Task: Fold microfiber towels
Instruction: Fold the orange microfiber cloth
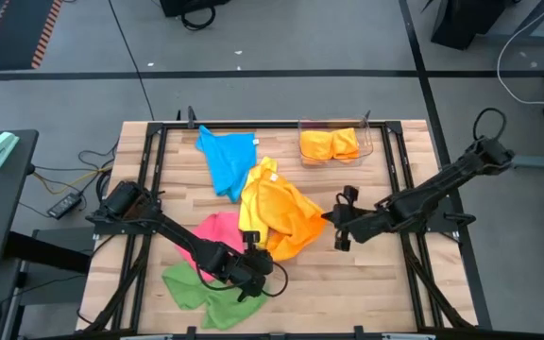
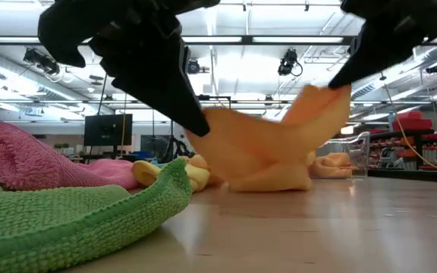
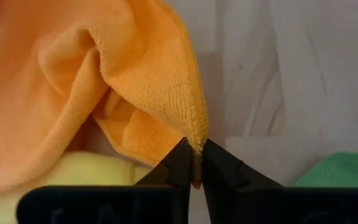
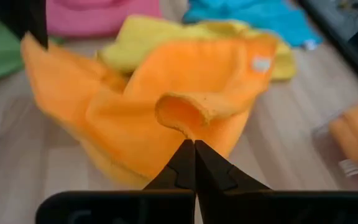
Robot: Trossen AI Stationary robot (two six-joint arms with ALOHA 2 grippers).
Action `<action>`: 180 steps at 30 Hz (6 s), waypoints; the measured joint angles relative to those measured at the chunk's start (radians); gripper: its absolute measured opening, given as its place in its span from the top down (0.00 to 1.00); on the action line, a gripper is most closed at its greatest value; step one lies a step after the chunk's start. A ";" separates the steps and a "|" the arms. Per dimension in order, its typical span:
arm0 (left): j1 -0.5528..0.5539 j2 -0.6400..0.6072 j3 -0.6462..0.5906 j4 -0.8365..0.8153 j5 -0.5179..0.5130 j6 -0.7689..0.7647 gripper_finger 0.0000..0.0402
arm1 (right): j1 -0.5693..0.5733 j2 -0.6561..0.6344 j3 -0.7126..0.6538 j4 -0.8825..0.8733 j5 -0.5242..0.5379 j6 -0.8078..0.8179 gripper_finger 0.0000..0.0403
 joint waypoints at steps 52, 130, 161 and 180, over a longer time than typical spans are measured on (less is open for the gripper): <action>0.229 -0.055 0.664 -0.772 -0.356 0.140 0.93 | 0.158 -0.186 0.477 -0.615 0.581 -0.122 0.99; -0.054 0.389 0.665 -0.280 0.181 -0.029 0.70 | 0.393 0.458 0.050 0.178 -0.098 0.139 0.65; -0.055 0.389 0.665 -0.288 0.181 -0.030 0.73 | 0.394 0.515 0.050 0.132 -0.098 0.147 0.98; -0.055 0.389 0.665 -0.288 0.181 -0.030 0.73 | 0.397 0.462 0.269 -0.470 -0.345 0.424 1.00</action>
